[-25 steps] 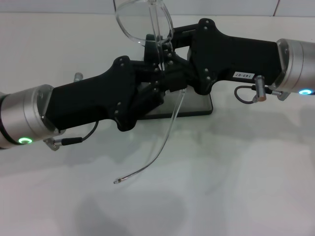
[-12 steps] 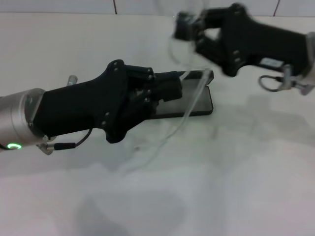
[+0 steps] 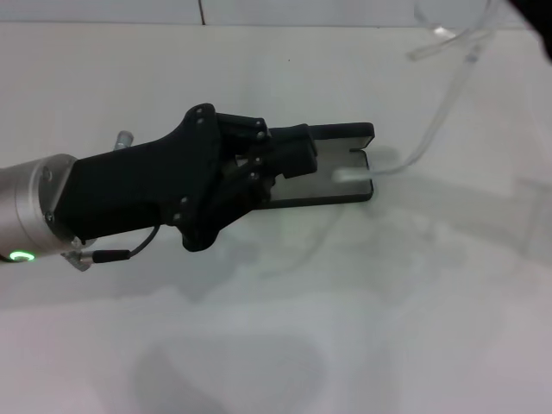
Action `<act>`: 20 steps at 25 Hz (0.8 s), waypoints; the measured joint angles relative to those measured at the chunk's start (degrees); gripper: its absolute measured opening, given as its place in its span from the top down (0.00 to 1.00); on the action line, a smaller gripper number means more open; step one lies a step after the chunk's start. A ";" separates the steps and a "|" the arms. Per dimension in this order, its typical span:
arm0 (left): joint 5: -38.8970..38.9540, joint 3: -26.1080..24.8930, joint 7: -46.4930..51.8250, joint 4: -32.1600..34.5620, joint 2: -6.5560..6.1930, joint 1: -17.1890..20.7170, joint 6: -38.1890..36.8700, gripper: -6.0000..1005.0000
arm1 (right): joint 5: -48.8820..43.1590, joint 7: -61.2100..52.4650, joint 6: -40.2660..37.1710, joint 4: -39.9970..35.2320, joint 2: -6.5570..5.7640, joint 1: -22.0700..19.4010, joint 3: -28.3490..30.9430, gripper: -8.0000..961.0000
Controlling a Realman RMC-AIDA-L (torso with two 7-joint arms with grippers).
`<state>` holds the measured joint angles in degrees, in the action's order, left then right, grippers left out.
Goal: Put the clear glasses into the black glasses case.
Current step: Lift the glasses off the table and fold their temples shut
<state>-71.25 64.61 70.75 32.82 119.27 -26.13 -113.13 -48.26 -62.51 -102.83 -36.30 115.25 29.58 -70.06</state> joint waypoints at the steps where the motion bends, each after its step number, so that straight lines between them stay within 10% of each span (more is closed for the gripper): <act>1: -0.05 0.04 0.00 -0.01 0.00 -0.07 0.01 0.93 | 0.31 -0.01 -1.29 0.37 0.21 -0.11 1.25 0.86; 20: 11.73 13.67 -2.20 -0.77 0.82 -3.60 -0.07 0.93 | 3.92 12.43 0.43 17.76 0.94 12.37 -3.16 0.86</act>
<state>-59.52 78.28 68.55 32.05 120.08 -29.73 -113.19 -44.34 -50.08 -102.39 -18.54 116.19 41.96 -73.22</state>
